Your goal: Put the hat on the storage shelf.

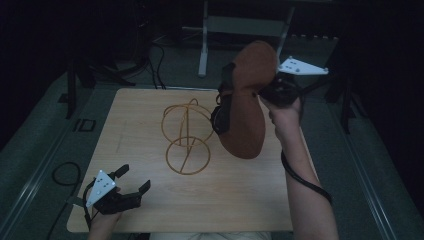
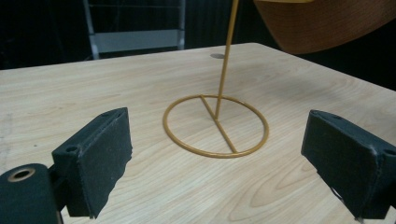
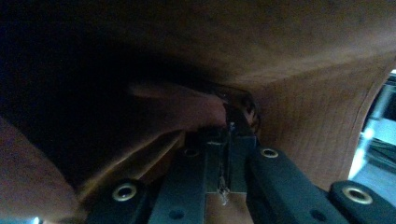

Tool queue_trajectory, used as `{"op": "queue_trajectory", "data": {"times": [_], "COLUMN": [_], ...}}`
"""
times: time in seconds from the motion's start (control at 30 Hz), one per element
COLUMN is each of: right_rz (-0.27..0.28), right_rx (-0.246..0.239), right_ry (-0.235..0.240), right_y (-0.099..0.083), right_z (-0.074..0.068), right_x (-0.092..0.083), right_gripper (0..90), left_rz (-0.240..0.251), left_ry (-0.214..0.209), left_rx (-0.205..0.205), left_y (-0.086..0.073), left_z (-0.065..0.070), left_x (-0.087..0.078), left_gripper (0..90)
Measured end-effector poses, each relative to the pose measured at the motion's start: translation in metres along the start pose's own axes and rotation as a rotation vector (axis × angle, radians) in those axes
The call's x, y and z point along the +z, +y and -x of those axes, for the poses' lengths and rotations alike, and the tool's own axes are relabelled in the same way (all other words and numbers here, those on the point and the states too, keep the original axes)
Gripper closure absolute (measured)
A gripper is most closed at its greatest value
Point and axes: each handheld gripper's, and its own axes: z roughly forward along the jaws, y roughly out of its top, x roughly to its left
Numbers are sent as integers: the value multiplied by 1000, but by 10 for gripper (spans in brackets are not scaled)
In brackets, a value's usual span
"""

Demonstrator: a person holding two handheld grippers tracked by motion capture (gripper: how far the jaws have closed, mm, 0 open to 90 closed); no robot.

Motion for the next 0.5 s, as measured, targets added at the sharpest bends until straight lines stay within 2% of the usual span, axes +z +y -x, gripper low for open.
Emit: {"op": "queue_trajectory", "data": {"times": [0.2,0.3,0.4,0.5], "right_rz": [-44,-75,-124,-212], "right_rx": [14,7,9,-35], "right_ry": [120,146,190,203], "right_y": [8,8,6,2], "right_z": [-21,-29,-37,-48], "right_x": [43,61,79,97], "right_gripper": [869,869,866,865], "left_rz": [-8,-10,-7,-14], "left_ry": [9,13,11,8], "left_rx": [-29,-33,-34,-31], "left_y": [-4,-5,-6,-8], "left_z": [-3,-5,-5,-5], "left_x": [0,-2,-2,-1], "left_gripper": [95,96,97,101]}}
